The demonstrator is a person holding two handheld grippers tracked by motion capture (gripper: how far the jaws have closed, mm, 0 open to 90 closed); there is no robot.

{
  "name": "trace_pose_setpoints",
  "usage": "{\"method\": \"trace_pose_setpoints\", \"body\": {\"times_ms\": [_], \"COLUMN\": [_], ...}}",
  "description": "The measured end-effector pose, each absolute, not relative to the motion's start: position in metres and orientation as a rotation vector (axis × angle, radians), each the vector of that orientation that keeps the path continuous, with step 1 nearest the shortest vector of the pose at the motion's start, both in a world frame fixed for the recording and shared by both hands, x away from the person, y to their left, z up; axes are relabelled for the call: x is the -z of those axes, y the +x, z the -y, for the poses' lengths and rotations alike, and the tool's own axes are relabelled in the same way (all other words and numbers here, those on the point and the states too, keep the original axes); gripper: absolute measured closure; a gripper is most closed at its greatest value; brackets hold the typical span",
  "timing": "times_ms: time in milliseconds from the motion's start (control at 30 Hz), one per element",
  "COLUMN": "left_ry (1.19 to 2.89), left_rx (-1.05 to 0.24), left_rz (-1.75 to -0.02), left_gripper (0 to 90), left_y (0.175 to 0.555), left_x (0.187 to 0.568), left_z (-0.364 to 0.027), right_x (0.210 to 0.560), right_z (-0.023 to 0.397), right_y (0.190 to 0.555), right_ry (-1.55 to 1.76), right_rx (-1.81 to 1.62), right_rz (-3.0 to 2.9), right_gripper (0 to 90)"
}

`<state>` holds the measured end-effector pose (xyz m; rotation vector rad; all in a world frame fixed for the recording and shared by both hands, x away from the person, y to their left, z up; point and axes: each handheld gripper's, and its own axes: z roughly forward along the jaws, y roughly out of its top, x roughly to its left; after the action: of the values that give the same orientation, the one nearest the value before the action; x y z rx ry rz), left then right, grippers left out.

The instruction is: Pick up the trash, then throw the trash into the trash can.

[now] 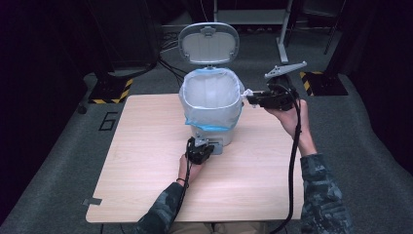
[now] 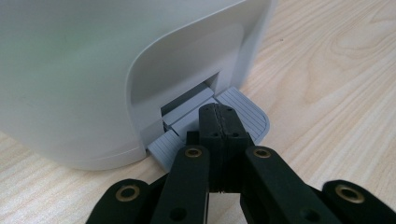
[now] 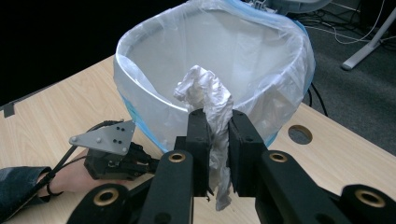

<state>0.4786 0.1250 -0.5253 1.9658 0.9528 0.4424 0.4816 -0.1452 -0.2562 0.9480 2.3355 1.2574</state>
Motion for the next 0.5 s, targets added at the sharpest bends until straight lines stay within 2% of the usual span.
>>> {"method": "trace_pose_setpoints", "body": {"times_ms": [500], "left_ry": [1.981], "left_rx": [-0.441], "left_rz": [-0.954], "left_gripper": [89.9], "left_y": [0.479], "left_x": [0.5247], "left_z": [-0.1265], "right_x": [0.2472], "right_z": [0.1399], "right_y": [0.4819], "right_ry": [0.929], "right_rx": [-1.267], "right_rz": [-2.332], "right_gripper": [80.5]}}
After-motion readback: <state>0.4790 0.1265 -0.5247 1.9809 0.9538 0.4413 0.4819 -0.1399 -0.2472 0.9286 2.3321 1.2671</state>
